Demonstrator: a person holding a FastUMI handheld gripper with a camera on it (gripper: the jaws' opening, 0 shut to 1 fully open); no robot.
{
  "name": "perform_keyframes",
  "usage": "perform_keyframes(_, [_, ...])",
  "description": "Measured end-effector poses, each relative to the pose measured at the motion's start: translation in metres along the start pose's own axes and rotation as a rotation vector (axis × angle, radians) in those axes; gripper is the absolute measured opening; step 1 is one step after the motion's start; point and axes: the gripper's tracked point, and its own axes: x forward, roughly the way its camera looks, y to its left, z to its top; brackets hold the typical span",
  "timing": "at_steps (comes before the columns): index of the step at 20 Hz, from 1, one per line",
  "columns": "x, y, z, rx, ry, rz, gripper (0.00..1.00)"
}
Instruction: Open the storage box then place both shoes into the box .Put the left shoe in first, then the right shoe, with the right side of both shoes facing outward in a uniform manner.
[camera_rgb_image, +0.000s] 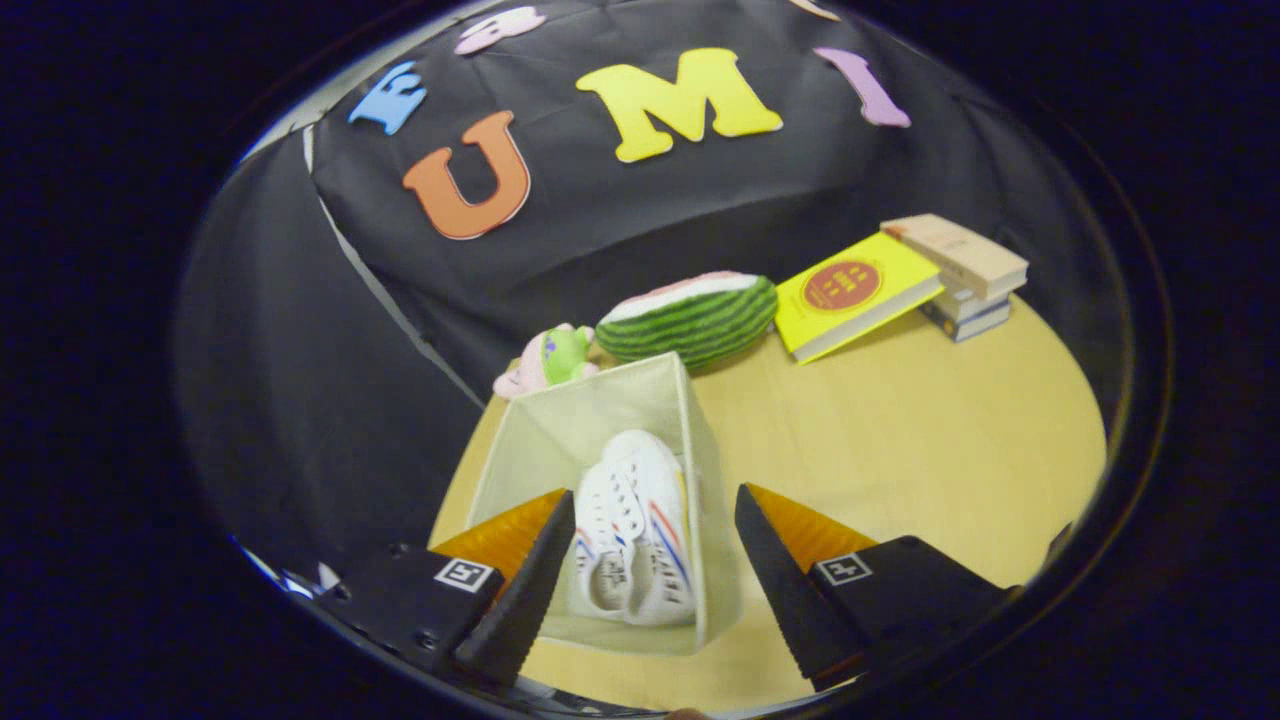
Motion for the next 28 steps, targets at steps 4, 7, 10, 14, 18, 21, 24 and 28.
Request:
perform_keyframes(4, [-0.017, 0.003, 0.001, -0.058, -0.044, 0.011, 1.0])
perform_keyframes(7, [-0.034, -0.004, 0.019, -0.08, -0.135, -0.013, 1.0])
perform_keyframes(10, [-0.049, -0.016, 0.029, -0.089, -0.204, -0.054, 1.0])
perform_keyframes(14, [-0.082, -0.021, 0.036, -0.083, -0.275, -0.059, 1.0])
perform_keyframes(18, [-0.123, -0.026, 0.037, -0.065, -0.332, -0.07, 1.0])
perform_keyframes(21, [-0.154, -0.028, 0.041, -0.074, -0.393, -0.082, 1.0])
perform_keyframes(24, [-0.178, -0.025, 0.043, -0.092, -0.425, -0.068, 1.0])
perform_keyframes(28, [-0.212, -0.034, 0.072, -0.192, -0.567, -0.117, 1.0])
